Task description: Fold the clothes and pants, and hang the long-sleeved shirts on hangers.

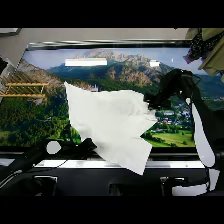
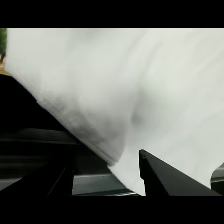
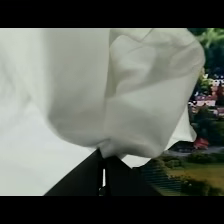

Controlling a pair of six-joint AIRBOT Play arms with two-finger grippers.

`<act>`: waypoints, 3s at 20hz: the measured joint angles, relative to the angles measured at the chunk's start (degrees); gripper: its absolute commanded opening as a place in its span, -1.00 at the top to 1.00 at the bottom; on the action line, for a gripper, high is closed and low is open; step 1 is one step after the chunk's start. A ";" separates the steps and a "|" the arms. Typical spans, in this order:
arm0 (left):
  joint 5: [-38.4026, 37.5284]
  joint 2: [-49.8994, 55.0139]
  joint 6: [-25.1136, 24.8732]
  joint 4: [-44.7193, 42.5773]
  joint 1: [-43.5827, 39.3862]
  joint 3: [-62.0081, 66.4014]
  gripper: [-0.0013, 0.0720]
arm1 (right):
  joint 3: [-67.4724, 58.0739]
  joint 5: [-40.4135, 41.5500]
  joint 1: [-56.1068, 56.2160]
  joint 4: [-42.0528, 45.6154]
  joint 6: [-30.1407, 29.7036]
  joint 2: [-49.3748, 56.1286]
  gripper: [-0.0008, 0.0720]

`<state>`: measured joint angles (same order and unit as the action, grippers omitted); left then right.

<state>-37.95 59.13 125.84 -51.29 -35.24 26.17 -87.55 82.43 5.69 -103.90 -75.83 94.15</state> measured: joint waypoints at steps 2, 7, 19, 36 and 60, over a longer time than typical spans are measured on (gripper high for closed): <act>2.16 1.81 0.13 0.48 -0.96 -0.15 -0.27 | 0.00 0.09 0.00 0.02 0.00 -0.33 0.87; 6.58 4.15 -0.70 2.64 -1.81 0.20 0.92 | 0.00 0.11 0.07 -0.04 0.00 -1.31 0.87; -15.54 -4.20 -21.53 -6.05 21.70 36.28 0.92 | -1.40 -18.08 0.07 -2.71 -5.22 -27.28 0.87; -40.74 -15.28 -17.27 -28.89 31.52 74.90 0.92 | -4.20 -24.50 0.07 -1.92 -1.09 -55.89 0.87; -37.53 47.60 -28.68 -29.14 31.17 74.66 0.04 | -3.61 -19.65 -2.05 -5.03 -1.64 5.66 -0.18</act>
<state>-75.48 106.74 97.17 -80.42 -4.08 100.84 -91.15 62.78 3.64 -108.92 -77.47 99.81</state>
